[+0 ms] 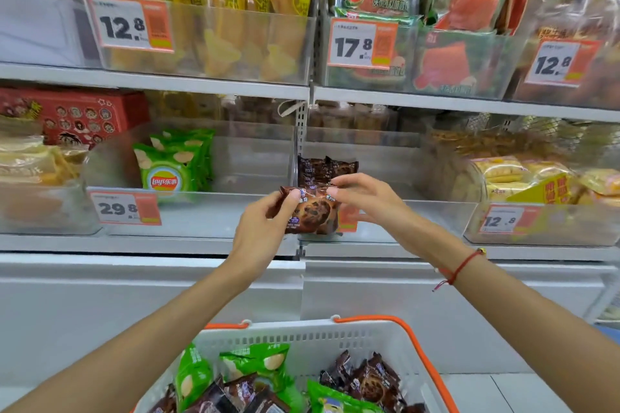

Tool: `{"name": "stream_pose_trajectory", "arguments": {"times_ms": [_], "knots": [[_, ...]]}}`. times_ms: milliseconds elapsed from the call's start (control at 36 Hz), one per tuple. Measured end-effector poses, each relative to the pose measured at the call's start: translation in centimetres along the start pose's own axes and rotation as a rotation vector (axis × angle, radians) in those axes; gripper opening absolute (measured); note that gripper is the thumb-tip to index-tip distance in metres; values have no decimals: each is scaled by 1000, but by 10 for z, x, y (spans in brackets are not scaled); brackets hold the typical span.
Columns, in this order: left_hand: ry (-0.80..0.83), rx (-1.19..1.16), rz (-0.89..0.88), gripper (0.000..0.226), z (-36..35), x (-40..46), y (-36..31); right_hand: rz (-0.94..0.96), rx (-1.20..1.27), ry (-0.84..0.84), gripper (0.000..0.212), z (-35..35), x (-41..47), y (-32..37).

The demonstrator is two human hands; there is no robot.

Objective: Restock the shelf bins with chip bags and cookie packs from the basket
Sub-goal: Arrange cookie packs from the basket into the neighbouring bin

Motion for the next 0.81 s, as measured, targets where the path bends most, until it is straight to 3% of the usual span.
{"name": "stream_pose_trajectory", "arguments": {"times_ms": [139, 250, 444, 556, 694, 750, 806], "knots": [[-12, 31, -35, 27, -7, 20, -13, 80, -66, 8, 23, -3, 8, 8], [5, 48, -16, 35, -7, 40, -16, -4, -19, -15, 27, 19, 27, 8], [-23, 244, -17, 49, -7, 80, -2, -170, 46, -202, 36, 77, 89, -22], [54, 393, -58, 52, -17, 84, 18, -185, -256, -233, 46, 92, 143, -52], [-3, 532, -63, 39, -22, 87, 22, -53, -792, -107, 27, 79, 202, -75], [-48, 550, -20, 35, -23, 88, 22, -51, -873, -74, 26, 73, 221, -85], [-82, 553, -7, 32, -25, 87, 22, -63, -871, -70, 41, 71, 235, -98]]}}
Point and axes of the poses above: each hand's wrist, its own x-axis towards the middle knuckle, its own z-axis out of the back of the hand, y = z × x, the point moved 2 cm from there along x, towards the middle knuckle, and after that the axes turned 5 degrees about -y, right-handed, at the moved point
